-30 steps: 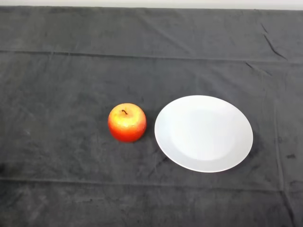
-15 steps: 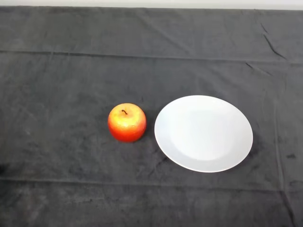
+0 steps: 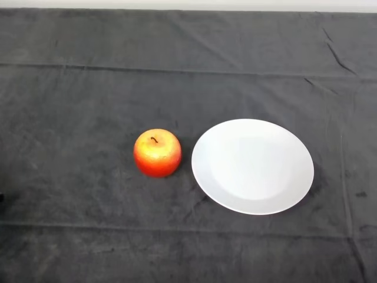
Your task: Move the apple to the plate
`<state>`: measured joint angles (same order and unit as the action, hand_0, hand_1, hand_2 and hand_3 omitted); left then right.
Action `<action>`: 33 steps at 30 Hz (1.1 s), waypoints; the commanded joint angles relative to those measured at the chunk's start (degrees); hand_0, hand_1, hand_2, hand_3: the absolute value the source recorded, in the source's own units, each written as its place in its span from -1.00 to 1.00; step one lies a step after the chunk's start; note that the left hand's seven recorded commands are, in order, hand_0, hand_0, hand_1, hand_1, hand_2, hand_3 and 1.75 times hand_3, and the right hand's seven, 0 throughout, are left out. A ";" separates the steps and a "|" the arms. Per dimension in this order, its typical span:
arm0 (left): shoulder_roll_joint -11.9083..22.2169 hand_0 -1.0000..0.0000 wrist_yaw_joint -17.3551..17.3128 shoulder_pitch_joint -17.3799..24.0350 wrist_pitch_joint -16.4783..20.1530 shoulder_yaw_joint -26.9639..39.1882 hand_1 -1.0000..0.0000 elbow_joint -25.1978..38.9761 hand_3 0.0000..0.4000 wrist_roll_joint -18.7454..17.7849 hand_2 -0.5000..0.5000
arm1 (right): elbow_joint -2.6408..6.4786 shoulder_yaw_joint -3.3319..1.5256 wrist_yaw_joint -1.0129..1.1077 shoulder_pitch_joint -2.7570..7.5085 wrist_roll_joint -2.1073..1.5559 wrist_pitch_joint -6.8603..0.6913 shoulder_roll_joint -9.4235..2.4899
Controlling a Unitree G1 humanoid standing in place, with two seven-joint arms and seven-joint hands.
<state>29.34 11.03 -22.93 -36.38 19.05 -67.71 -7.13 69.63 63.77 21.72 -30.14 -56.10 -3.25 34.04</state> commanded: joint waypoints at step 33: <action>-4.88 1.00 2.00 -7.20 4.01 -11.18 1.00 15.13 -1.00 10.15 0.00 | -2.28 -0.44 -0.59 0.89 -1.83 -0.10 -1.17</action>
<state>23.93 12.93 -28.12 -32.84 8.34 -53.95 2.15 69.60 63.18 21.69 -30.04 -56.23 -3.26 33.78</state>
